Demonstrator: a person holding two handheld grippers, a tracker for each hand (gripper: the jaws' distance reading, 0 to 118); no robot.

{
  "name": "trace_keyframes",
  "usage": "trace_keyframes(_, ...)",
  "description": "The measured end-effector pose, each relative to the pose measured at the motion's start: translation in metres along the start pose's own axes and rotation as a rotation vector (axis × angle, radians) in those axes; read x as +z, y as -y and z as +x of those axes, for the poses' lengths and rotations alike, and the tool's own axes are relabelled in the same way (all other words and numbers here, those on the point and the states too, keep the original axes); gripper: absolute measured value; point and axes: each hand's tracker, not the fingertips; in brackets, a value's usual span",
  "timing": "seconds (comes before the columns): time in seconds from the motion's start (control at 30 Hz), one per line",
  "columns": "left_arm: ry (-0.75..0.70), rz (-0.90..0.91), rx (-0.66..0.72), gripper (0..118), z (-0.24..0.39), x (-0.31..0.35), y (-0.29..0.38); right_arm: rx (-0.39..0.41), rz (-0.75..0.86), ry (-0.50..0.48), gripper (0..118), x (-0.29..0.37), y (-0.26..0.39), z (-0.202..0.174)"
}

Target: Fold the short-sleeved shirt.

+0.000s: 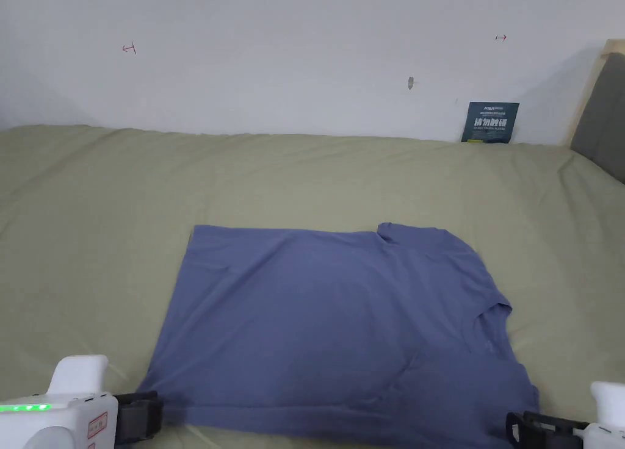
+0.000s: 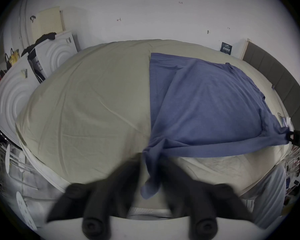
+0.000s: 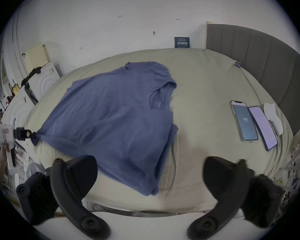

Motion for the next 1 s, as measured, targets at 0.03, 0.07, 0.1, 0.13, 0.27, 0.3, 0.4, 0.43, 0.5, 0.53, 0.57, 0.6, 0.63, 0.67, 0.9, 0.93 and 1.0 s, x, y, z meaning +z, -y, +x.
trace_keyframes(0.03,-0.011,-0.052,-0.017,115,-0.002,0.002,0.003,0.003,-0.005,-0.032,118,0.001,-0.003,-0.002)
trace_keyframes(0.07,-0.019,-0.059,-0.015,115,-0.004,0.004,0.004,0.0,-0.013,-0.034,118,-0.003,-0.004,0.003)
trace_keyframes(0.1,-0.019,-0.052,-0.007,115,-0.006,0.007,0.006,-0.001,-0.017,-0.032,118,-0.005,-0.004,0.004)
trace_keyframes(0.13,-0.009,-0.052,-0.005,115,-0.006,0.014,0.0,0.001,-0.017,-0.032,118,-0.005,-0.003,0.004)
trace_keyframes(0.27,0.012,-0.064,0.013,113,-0.013,0.026,0.004,0.017,-0.06,-0.05,118,-0.009,0.003,0.008)
trace_keyframes(0.3,0.034,-0.061,0.011,111,-0.017,0.029,0.009,0.015,-0.055,-0.066,110,-0.008,0.006,0.01)
trace_keyframes(0.4,0.073,-0.077,0.054,19,-0.032,0.032,0.02,0.008,-0.082,-0.093,0,-0.006,0.013,0.014)
trace_keyframes(0.43,0.067,-0.092,0.062,0,-0.036,0.029,0.023,0.011,-0.078,-0.1,0,-0.008,0.017,0.017)
trace_keyframes(0.5,0.054,-0.089,0.055,0,-0.035,0.026,0.021,0.044,-0.108,-0.098,0,-0.012,0.02,0.017)
trace_keyframes(0.53,0.05,-0.071,0.054,0,-0.035,0.027,0.022,0.05,-0.095,-0.086,0,-0.014,0.023,0.017)
trace_keyframes(0.57,0.051,-0.072,0.058,0,-0.035,0.027,0.022,0.052,-0.098,-0.083,0,-0.016,0.024,0.018)
trace_keyframes(0.6,0.053,-0.073,0.057,0,-0.035,0.025,0.019,0.074,-0.079,-0.064,0,-0.005,0.021,0.008)
trace_keyframes(0.63,0.052,-0.077,0.05,0,-0.034,0.024,0.016,0.066,-0.084,-0.073,0,0.0,0.021,0.001)
trace_keyframes(0.67,0.052,-0.074,0.046,0,-0.035,0.022,0.015,0.061,-0.082,-0.068,0,0.001,0.023,-0.002)
trace_keyframes(0.9,0.016,-0.14,-0.017,113,-0.026,-0.008,0.01,0.038,-0.103,-0.084,0,0.013,0.014,-0.016)
trace_keyframes(0.93,0.01,-0.147,-0.016,111,-0.031,-0.029,0.007,0.035,-0.104,-0.083,0,0.014,0.015,-0.018)
trace_keyframes(1.0,0.013,-0.143,-0.01,98,-0.037,-0.047,0.007,0.017,-0.113,-0.092,0,0.012,0.012,-0.016)
